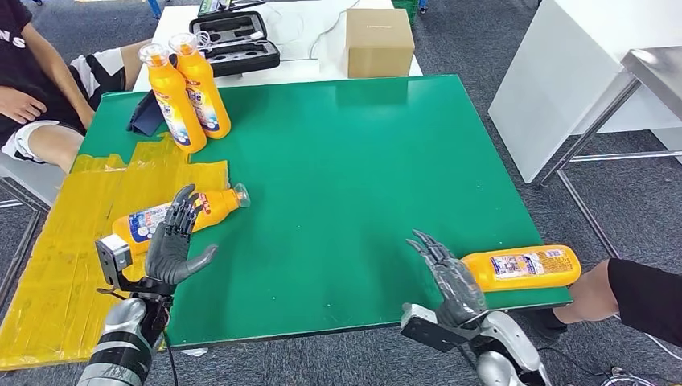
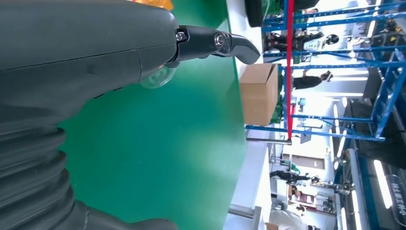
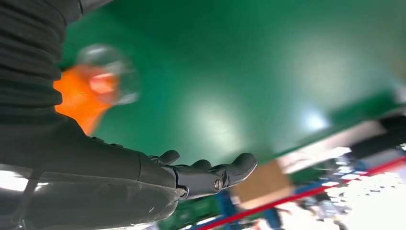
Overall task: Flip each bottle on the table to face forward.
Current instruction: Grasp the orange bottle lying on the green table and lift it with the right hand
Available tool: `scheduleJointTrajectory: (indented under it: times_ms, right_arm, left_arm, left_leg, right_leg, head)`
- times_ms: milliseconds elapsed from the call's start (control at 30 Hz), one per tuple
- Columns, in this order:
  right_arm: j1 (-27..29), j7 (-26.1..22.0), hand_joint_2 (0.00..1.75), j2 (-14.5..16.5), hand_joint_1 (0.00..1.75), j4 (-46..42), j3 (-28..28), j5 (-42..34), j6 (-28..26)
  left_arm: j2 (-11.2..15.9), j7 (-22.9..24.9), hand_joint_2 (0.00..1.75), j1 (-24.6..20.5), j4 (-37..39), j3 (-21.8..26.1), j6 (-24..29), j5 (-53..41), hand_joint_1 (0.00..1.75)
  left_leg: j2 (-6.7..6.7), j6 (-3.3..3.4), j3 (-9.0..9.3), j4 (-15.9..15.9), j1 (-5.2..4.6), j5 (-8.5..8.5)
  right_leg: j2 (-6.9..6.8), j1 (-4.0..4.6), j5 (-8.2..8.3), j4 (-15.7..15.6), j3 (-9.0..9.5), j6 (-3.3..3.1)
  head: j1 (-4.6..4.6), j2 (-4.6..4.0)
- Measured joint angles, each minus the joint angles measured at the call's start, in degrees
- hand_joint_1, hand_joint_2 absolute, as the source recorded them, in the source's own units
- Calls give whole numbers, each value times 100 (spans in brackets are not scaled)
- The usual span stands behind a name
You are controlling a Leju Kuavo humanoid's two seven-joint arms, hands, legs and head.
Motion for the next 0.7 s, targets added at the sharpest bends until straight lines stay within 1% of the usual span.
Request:
scheduleJointTrajectory:
  times_ms: [100, 233, 400, 467, 567, 700]
  right_arm:
    - [234, 122, 175, -242, 0, -86, -476, 114, -1]
    - [404, 136, 175, -526, 0, -104, -1306, 372, 137]
    - [692, 60, 175, -1050, 0, -58, -2228, 826, 687]
    - [744, 77, 175, -1219, 0, 16, -2566, 994, 809]
    - [755, 76, 175, -1396, 0, 161, -2966, 1090, 886]
    - [744, 74, 175, -1484, 0, 298, -3243, 1155, 910]
  left_arm:
    - [-27, 26, 175, 137, -54, -85, 45, 0, 0]
    - [-72, 44, 175, 225, -68, -253, 78, 5, 0]
    - [-115, 2, 175, 270, -165, -488, 70, 19, 0]
    - [-125, -2, 175, 319, -272, -580, 74, 24, 0]
    - [-153, -2, 175, 386, -436, -713, 102, 25, 0]
    - [-167, -1, 175, 447, -574, -824, 126, 31, 0]
  left_leg:
    - [-1, 8, -2, 0, -9, -6]
    - [-1, 22, 0, 1, -23, -13]
    - [-7, 32, 1, 2, -34, -14]
    - [-4, 35, 2, 2, -38, -17]
    - [0, 38, 3, 2, -40, -20]
    - [0, 38, 4, 2, -39, -20]
  right_leg:
    - [0, -11, -2, -1, 0, 5]
    - [0, -23, -6, -3, 0, 16]
    - [-6, -33, -7, -2, 7, 26]
    - [-5, -35, -7, -2, 6, 27]
    - [-3, -36, -7, -3, 5, 27]
    - [-3, -35, -8, -2, 5, 26]
  head:
    - [0, 0]
    - [-1, 0]
    - [-2, 0]
    - [-3, 0]
    - [-2, 0]
    - [-4, 0]
